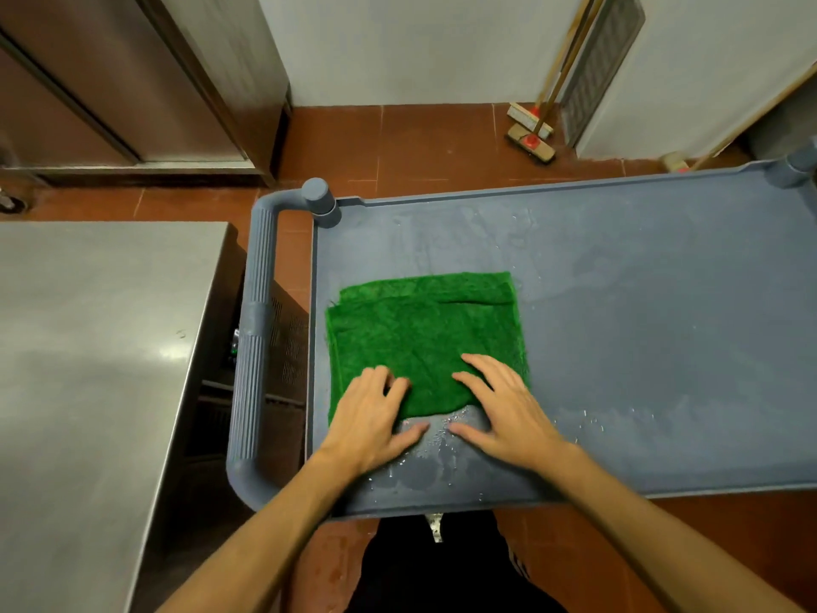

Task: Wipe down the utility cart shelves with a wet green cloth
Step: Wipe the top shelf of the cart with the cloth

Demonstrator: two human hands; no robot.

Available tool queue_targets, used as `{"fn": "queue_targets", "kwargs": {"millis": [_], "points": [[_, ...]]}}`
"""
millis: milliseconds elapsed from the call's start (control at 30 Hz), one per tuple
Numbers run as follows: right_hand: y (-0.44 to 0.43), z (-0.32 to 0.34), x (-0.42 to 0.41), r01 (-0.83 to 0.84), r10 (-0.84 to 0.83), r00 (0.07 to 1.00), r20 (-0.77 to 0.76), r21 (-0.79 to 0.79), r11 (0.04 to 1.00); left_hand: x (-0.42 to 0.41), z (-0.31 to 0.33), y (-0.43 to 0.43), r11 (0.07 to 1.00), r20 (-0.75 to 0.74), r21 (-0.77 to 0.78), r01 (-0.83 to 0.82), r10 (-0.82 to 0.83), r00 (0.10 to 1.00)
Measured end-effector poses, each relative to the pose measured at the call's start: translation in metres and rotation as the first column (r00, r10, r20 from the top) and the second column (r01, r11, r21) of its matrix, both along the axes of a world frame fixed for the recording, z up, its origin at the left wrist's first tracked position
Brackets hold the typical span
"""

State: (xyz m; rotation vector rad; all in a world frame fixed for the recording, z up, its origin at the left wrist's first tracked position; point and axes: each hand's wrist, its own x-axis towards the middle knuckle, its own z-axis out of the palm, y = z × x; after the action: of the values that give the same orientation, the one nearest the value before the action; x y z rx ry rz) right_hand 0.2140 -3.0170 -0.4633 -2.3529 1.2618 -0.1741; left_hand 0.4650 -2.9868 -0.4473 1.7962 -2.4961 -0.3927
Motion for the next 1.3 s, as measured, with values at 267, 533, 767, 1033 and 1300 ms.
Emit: {"fn": "queue_targets", "kwargs": {"millis": [267,533,767,1033,1300], "points": [[-0.029,0.008,-0.030,0.164,-0.168,0.986,-0.016,-0.134,0.977,0.027,0.007,-0.021,0.994,0.077,-0.092,0.059,-0.052,0.996],[-0.128,0.084,0.004,0.219,-0.201,0.974,0.102,-0.207,0.954,0.056,0.067,-0.107,0.983,0.013,-0.150,-0.109,0.112,0.994],[-0.219,0.162,0.028,0.200,-0.186,0.980,0.076,-0.390,0.899,0.084,0.157,-0.199,0.925,0.098,-0.372,-0.075,0.120,0.988],[-0.233,0.161,0.022,0.201,-0.178,0.980,0.094,-0.484,0.852,0.082,0.164,-0.207,0.914,0.116,-0.405,-0.014,0.067,0.991],[-0.162,0.044,-0.011,0.062,-0.056,0.977,-0.207,0.021,0.998,0.056,0.041,-0.148,0.998,0.168,-0.035,0.056,-0.049,0.984]]}}
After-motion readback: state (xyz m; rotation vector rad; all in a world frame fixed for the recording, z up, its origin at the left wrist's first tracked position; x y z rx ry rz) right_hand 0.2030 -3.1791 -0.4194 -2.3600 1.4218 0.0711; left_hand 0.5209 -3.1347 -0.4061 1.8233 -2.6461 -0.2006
